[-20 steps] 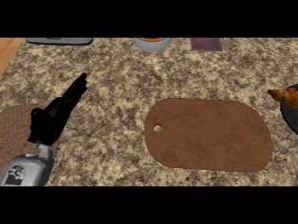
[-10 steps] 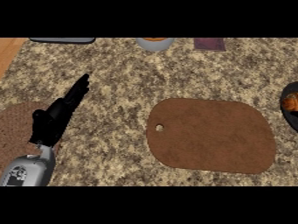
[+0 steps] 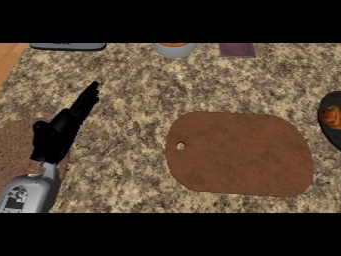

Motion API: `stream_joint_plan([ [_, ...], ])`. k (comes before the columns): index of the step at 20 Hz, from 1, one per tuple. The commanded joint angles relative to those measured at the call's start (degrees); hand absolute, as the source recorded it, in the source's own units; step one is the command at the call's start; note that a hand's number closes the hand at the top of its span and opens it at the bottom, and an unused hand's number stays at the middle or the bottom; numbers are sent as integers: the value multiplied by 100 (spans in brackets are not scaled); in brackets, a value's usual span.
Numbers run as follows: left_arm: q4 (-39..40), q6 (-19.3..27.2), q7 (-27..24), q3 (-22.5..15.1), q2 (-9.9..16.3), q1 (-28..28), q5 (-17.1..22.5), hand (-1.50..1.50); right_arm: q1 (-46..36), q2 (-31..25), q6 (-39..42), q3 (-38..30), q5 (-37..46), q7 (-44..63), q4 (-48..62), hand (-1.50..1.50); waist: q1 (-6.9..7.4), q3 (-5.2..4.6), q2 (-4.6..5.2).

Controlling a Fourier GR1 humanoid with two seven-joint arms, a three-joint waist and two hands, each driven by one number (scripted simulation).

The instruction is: Pick the croissant from the cutting board and place it in the pan

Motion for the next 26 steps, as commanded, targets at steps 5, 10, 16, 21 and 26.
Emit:
stream_joint_plan([
  [5,-109,-4,-243,-9,-11,335,-36,0,831,-483,1583,-209,-245,-880,67,-150,-34,5,-20],
  [10,-309,-88,27,144,94,467,147,0,1369,-418,1830,-330,-406,-1634,-163,-150,-70,15,-61],
  [16,-320,82,202,-54,-119,296,-33,0,1753,-411,2135,-384,-557,-1776,-317,-150,-163,8,-86],
  [21,-237,66,-2,-18,-98,431,-62,0,2057,-284,2220,-350,-632,-1977,-507,-150,-182,1,-94],
  [26,-309,92,98,132,30,353,-78,0,2640,-190,2300,-292,-687,-2381,-727,-150,-261,1,-122],
])
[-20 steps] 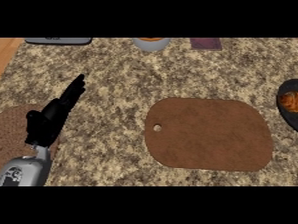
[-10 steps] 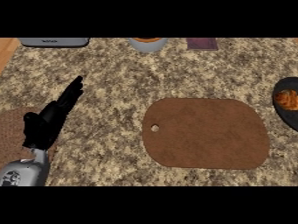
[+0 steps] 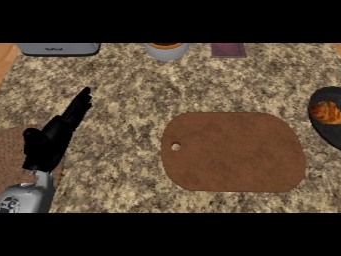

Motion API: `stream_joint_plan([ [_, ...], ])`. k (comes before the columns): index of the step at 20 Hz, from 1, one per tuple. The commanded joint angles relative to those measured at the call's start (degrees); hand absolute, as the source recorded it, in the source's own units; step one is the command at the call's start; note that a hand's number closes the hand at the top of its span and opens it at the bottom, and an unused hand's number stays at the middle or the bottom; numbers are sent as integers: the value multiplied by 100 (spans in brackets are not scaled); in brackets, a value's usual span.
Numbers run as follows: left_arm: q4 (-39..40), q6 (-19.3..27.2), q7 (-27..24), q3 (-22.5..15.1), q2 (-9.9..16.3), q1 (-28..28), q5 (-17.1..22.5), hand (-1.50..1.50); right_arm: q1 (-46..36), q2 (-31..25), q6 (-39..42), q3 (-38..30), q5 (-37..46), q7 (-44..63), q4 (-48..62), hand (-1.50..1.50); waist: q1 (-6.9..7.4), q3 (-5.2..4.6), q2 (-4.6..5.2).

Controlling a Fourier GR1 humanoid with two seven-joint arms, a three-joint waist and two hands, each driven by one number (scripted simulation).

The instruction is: Pick the croissant from the cutting board and place it in the pan

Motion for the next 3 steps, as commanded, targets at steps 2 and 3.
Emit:
stream_joint_plan([
  [2,-69,-57,93,-59,-19,-24,11,0,359,10,984,3,-101,-1078,-43,-150,-4,-3,-14],
  [3,-59,-34,-176,-105,-43,177,-69,0,414,152,787,-23,-139,-1180,-77,-150,17,0,-12],
])
